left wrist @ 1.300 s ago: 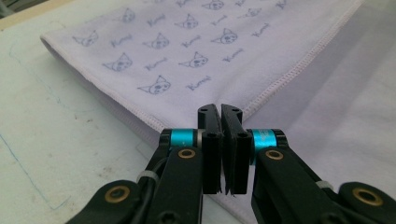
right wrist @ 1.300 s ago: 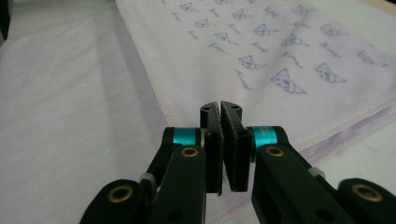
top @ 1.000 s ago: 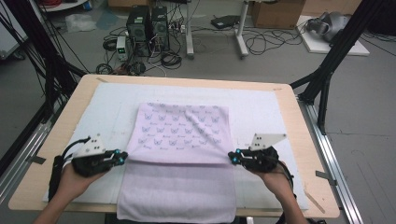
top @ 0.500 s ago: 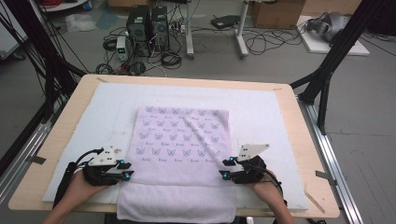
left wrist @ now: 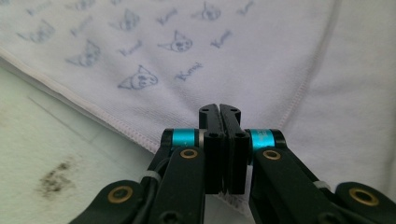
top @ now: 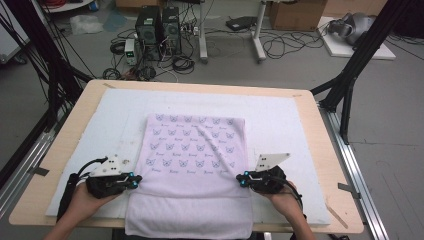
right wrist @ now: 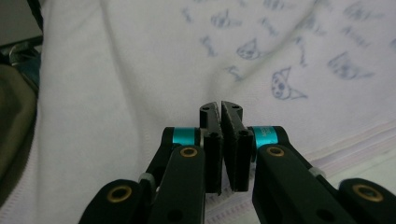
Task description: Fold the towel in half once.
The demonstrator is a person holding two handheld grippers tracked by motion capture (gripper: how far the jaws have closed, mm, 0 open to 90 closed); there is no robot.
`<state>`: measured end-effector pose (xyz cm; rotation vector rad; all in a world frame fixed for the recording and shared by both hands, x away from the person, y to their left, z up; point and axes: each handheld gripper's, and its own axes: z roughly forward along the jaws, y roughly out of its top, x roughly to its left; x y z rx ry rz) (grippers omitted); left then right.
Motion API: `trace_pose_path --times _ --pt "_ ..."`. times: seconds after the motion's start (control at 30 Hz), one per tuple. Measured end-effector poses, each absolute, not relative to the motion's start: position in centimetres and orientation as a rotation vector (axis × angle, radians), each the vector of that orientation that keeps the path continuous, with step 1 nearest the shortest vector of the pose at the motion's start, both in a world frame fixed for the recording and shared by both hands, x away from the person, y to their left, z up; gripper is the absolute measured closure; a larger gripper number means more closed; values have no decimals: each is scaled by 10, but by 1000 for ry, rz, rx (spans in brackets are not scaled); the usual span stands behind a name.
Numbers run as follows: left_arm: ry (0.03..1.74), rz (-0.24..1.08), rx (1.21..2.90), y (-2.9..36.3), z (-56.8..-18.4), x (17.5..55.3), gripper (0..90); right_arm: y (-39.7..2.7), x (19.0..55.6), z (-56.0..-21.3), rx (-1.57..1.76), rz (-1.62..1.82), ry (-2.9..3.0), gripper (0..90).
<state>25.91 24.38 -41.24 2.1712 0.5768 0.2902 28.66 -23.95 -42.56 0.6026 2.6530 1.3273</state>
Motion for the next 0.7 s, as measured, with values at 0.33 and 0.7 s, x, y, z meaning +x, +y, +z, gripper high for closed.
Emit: trace_pose_path --times 0.33,0.7 --pt "444 255 2145 245 -387 214 876 -254 248 -395 532 1421 2623 869" --pt "532 293 2123 243 -400 252 648 -252 274 -406 616 1453 2592 633"
